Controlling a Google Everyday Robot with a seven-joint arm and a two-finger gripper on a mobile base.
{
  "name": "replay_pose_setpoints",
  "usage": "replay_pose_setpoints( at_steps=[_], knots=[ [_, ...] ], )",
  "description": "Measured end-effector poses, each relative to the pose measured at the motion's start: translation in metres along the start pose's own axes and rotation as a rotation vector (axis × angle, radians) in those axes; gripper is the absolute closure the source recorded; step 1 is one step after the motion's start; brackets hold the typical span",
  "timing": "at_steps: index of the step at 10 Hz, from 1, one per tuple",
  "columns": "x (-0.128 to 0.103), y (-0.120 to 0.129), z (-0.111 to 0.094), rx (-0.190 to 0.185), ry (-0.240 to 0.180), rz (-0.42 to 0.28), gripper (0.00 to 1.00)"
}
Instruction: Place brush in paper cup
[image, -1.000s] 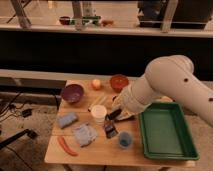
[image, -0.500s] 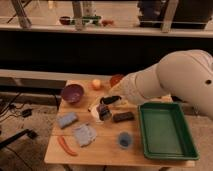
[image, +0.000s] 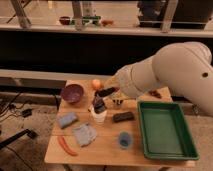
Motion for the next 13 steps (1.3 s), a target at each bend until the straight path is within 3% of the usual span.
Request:
replay_pose_setpoints(
  at_steps=[5,13],
  knots=[
    [0.011,-0.016,0.008,-0.025,-0.011,-0.035,0.85],
    [0.042,-0.005,0.036,-0.105,-0.061,-0.006,0.85]
  ],
)
